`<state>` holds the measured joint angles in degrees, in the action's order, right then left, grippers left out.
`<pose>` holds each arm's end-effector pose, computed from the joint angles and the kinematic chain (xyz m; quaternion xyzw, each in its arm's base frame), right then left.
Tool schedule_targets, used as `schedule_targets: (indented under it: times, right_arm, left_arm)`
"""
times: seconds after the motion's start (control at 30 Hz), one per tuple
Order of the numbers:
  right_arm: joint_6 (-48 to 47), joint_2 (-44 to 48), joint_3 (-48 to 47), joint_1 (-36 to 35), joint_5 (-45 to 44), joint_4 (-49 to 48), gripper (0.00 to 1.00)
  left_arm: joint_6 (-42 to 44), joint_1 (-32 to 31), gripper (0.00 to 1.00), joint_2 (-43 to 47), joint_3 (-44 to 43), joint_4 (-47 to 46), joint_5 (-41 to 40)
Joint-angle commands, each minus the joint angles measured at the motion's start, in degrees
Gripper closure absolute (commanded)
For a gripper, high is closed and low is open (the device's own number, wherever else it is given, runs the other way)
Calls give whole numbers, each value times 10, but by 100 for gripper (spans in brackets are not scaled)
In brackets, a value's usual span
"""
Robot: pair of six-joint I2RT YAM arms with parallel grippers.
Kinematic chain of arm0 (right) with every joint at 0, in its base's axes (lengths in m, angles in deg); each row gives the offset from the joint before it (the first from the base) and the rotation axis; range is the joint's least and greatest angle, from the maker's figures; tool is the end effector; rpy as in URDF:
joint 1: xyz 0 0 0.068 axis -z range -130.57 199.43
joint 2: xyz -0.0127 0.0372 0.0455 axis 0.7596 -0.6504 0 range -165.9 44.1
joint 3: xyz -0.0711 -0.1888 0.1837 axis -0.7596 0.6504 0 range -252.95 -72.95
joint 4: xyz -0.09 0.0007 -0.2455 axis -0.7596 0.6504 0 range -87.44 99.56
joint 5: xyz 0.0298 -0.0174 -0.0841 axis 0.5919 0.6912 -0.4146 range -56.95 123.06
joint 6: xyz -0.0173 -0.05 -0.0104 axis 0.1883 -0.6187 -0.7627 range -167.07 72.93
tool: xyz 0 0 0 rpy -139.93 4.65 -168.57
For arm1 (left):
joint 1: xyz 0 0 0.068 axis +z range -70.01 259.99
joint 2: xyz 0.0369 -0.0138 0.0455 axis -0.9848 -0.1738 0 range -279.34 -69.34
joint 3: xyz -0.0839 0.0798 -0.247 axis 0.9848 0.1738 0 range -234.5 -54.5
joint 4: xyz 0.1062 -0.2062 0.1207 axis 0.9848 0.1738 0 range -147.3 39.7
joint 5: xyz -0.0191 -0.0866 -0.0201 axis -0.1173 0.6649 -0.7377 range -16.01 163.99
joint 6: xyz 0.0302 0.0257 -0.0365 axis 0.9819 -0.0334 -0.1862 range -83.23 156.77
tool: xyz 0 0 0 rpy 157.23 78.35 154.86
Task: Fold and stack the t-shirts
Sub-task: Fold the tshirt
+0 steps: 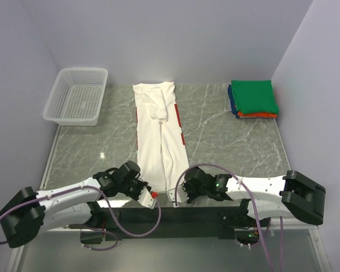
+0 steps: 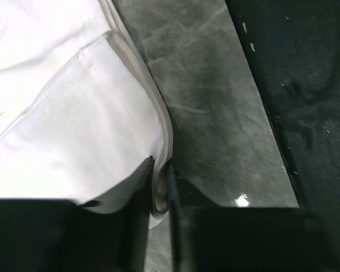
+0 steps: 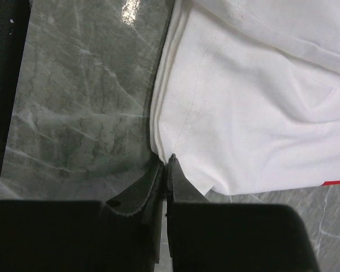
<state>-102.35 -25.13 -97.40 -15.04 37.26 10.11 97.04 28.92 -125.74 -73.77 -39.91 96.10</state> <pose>0.0879 0.1900 0.1437 -0.8240 0.4644 0.0605 0.3188 0.0949 -0.1388 0.1462 0.8049 0.4790 -0.1581 0.3127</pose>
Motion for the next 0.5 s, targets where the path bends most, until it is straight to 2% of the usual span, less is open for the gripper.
schedule_targets:
  times: [0.0, 0.03, 0.13, 0.23, 0.4, 0.43, 0.47]
  right_arm:
    - [17, -2, -19, 4, 14, 45, 100]
    - [20, 0, -23, 7, 18, 51, 100]
    - [34, 17, -35, 7, 27, 75, 100]
    - [49, 52, -47, 6, 43, 105, 100]
    - [83, 110, -61, -36, 57, 158, 100]
    - [88, 116, -67, -36, 57, 164, 100]
    - [92, 111, -81, -34, 59, 168, 100]
  left_arm:
    - [-8, -3, 83, -42, -14, 14, -35]
    - [-11, -2, 93, -42, -23, 29, -29]
    - [-2, -2, 99, -1, -31, 61, 13]
    - [-14, -2, 99, 49, -43, 96, 57]
    - [-30, -3, 99, 92, -78, 178, 108]
    - [-43, -3, 99, 96, -91, 180, 120]
    - [-93, -2, 99, 100, -98, 176, 116]
